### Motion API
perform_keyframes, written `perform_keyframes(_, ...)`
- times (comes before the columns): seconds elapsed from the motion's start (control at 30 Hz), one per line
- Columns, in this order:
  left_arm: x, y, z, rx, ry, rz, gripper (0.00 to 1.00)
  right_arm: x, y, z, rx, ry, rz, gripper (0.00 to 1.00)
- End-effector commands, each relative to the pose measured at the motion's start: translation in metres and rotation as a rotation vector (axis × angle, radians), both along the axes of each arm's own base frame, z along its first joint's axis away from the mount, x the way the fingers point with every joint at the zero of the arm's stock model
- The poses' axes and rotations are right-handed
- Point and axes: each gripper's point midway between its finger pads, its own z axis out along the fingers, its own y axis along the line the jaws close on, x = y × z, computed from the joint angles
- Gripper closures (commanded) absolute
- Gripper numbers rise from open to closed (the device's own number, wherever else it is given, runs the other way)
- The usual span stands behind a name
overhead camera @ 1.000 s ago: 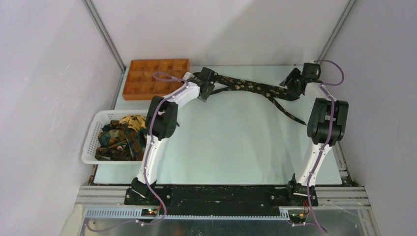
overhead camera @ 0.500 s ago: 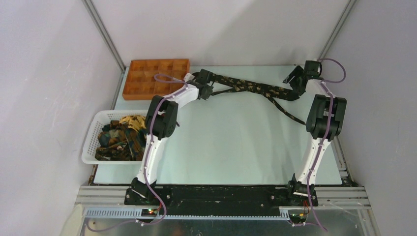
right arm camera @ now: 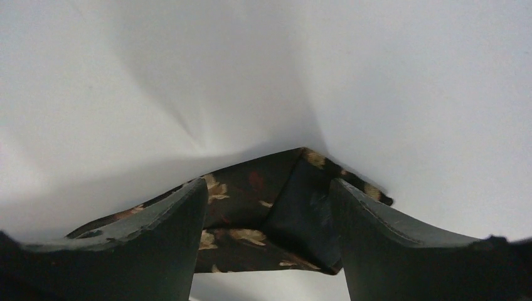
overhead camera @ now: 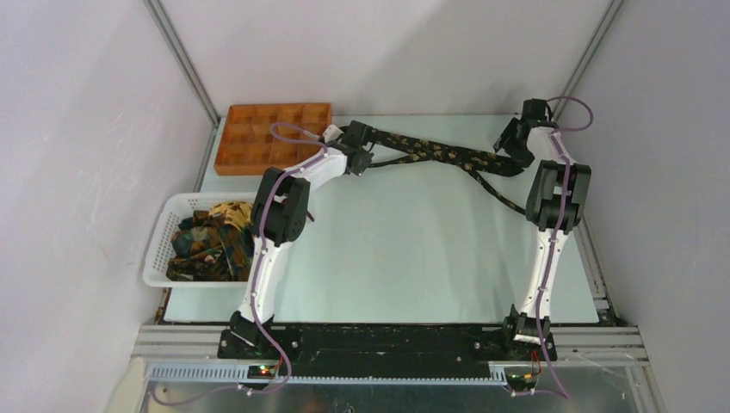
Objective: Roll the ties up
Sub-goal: Flatten out the tie at the center of the board.
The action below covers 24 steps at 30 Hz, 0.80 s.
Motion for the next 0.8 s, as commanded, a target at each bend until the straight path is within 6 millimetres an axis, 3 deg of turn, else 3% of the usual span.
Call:
perform_keyframes(0.0,0.001,0.003,0.039,0.014,-0.070,-0.013,1.00,-0.005,0.011,-0.005,-0.044,0.078,0.069,0.27)
perform_keyframes(0.1,-0.002,0.003,0.040,0.013,-0.074,-0.018,1.00,-0.010,0.015,-0.012,-0.036,0.105,0.081,0.31)
perform_keyframes(0.17,-0.003,0.005,0.042,0.018,-0.078,-0.024,1.00,-0.014,0.014,-0.016,-0.028,0.120,0.080,0.42)
perform_keyframes(0.23,-0.005,0.006,0.044,0.023,-0.083,-0.028,1.00,-0.020,0.014,-0.020,-0.016,0.131,0.078,0.60)
perform_keyframes(0.3,-0.007,0.008,0.047,0.029,-0.088,-0.032,1.00,-0.025,0.013,-0.020,0.002,0.126,0.067,0.88)
perform_keyframes(0.37,-0.010,0.008,0.050,0.032,-0.094,-0.041,1.00,-0.029,0.008,-0.010,0.008,0.091,0.038,1.00)
perform_keyframes(0.47,-0.016,0.014,0.056,0.050,-0.100,-0.060,1.00,-0.051,-0.007,-0.011,0.019,0.105,-0.062,1.00)
perform_keyframes(0.5,-0.017,0.014,0.061,0.054,-0.111,-0.062,1.00,-0.054,-0.012,0.001,0.016,0.081,-0.084,1.00)
perform_keyframes(0.53,-0.022,0.018,0.066,0.062,-0.117,-0.067,1.00,-0.066,-0.020,-0.006,0.024,0.095,-0.131,1.00)
perform_keyframes(0.57,-0.023,0.020,0.070,0.066,-0.129,-0.068,1.00,-0.069,-0.024,0.008,0.023,0.068,-0.151,1.00)
perform_keyframes(0.6,-0.029,0.023,0.074,0.073,-0.132,-0.074,1.00,-0.083,-0.032,0.001,0.036,0.082,-0.196,1.00)
perform_keyframes(0.63,-0.031,0.024,0.077,0.073,-0.141,-0.077,1.00,-0.086,-0.043,0.016,0.037,0.040,-0.228,1.00)
perform_keyframes(0.67,-0.038,0.027,0.080,0.077,-0.144,-0.083,1.00,-0.100,-0.043,0.010,0.053,0.060,-0.254,1.00)
perform_keyframes(0.7,-0.041,0.026,0.083,0.073,-0.150,-0.094,1.00,-0.104,-0.052,0.024,0.051,0.024,-0.280,1.00)
perform_keyframes(0.73,-0.047,0.027,0.086,0.080,-0.153,-0.109,1.00,-0.119,-0.051,0.016,0.061,0.047,-0.299,1.00)
perform_keyframes(0.77,-0.051,0.025,0.096,0.072,-0.170,-0.122,1.00,-0.130,-0.054,0.021,0.057,0.040,-0.316,1.00)
